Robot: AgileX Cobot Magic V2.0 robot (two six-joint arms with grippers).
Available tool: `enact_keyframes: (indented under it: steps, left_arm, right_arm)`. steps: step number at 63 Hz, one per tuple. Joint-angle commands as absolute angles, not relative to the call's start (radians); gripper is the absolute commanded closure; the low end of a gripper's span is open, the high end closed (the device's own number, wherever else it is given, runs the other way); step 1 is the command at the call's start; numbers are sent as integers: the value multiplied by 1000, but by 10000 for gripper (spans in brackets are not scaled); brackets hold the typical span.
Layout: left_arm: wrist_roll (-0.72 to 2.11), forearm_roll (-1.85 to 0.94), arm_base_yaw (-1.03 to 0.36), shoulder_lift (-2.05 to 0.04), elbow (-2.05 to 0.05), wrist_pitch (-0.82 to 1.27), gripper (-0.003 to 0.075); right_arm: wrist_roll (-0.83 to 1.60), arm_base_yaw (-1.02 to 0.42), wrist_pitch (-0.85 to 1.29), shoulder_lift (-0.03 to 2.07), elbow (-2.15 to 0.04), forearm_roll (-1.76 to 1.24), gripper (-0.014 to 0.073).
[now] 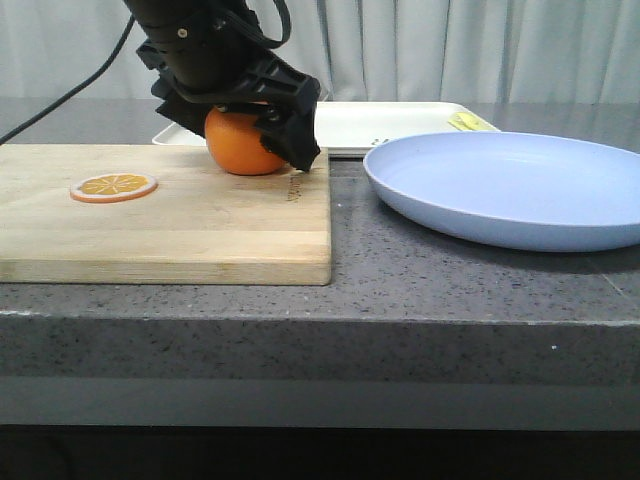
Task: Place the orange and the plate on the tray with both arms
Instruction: 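Lower the left gripper onto the orange on the cutting board and grasp it, then carry the orange with the left gripper over the blue plate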
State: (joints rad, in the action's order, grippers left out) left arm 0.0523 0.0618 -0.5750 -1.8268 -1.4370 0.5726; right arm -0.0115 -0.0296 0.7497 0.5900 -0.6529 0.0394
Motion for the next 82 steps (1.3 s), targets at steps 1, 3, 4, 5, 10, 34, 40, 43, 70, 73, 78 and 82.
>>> enact_keyframes:
  steps: [1,3,4,5,10,34,40,43,70,73,78,82]
  left_arm:
    - [52,57,-582,-1777,-1472,513,183]
    - [52,57,-582,-1777,-1472,513,224]
    - [52,57,-582,-1777,-1472,513,239]
    - [52,57,-582,-1777,-1472,513,253]
    - [52,48,-582,-1775,-1473,513,313]
    - [52,29,-712,-1796,-1665,549,320]
    - [52,31,-772,-1837,-1726,551,320]
    - [52,35,-799,-1863,-1763,552,320]
    - [52,36,-908,-2055,-1934,568,319]
    - [52,37,-908,-2064,-1937,571,310]
    - [52,35,-908,-2072,-1941,580,243]
    - [52,34,-908,-2072,-1941,580,163]
  right_arm:
    - [0,-26,697,597,-684,44,-33]
    - [0,-26,697,597,-684,44,-33]
    - [0,-26,697,597,-684,44,-33]
    - [0,-26,697,597,-684,44,-33]
    - [0,-26,697,597,-684,44,-33]
    - [0,-26,697,597,-684,43,-33]
    - [0,-26,697,597,-684,43,-33]
    - [0,-26,697,597,-684,43,-33]
    - [0,-26,696,597,-684,43,-33]
    - [0,-26,696,597,-684,43,-33]
    - [0,-26,696,597,-684,43,-33]
    - [0,-26,696,597,-684,43,-33]
